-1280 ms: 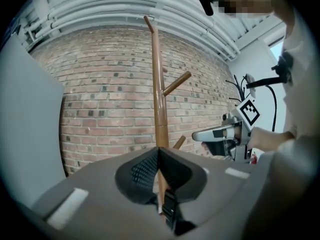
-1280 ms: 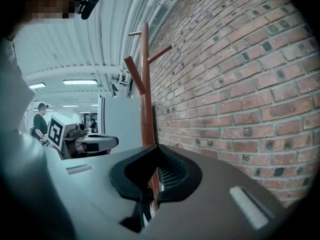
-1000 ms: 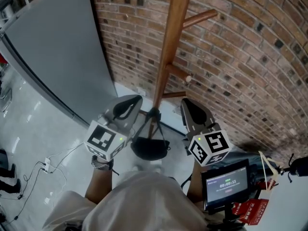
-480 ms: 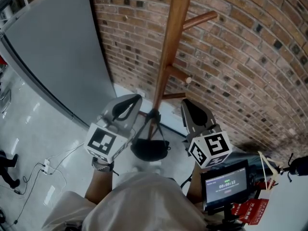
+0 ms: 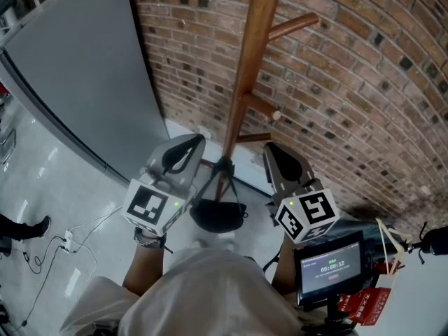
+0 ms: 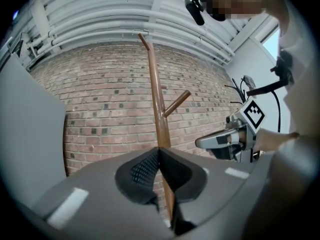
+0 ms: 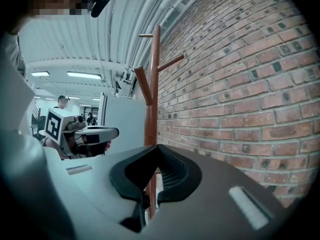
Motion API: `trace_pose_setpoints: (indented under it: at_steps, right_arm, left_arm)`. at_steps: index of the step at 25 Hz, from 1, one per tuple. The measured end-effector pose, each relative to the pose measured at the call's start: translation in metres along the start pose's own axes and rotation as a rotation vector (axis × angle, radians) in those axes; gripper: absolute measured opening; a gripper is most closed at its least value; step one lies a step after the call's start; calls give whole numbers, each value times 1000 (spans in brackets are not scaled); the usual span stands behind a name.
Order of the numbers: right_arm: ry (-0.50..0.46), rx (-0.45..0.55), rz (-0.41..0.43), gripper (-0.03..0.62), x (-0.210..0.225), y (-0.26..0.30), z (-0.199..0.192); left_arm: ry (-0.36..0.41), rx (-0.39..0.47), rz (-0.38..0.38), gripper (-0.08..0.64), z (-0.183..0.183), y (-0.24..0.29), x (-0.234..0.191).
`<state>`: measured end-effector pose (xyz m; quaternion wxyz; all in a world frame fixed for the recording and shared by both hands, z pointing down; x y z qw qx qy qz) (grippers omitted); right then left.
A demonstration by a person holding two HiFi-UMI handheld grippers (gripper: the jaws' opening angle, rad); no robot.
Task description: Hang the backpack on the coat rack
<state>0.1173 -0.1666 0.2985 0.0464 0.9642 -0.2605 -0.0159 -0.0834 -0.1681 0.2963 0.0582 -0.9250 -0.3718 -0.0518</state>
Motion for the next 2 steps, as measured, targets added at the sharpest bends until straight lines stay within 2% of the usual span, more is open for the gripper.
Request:
trace_pose_setpoints:
  at_steps: [2]
  right_arm:
    - [4, -4, 0, 0, 0, 1, -1]
  left_arm:
    - [-1, -10, 2, 0, -2, 1, -1]
Point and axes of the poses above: the fingertips, and each gripper's own axes: y forward along the fingers, x to its right, z out of its top, the point moved 6 cm from there along -y, backward along the fingers, and after that the axes turned 5 degrees about -z, right-handed, at the moved point
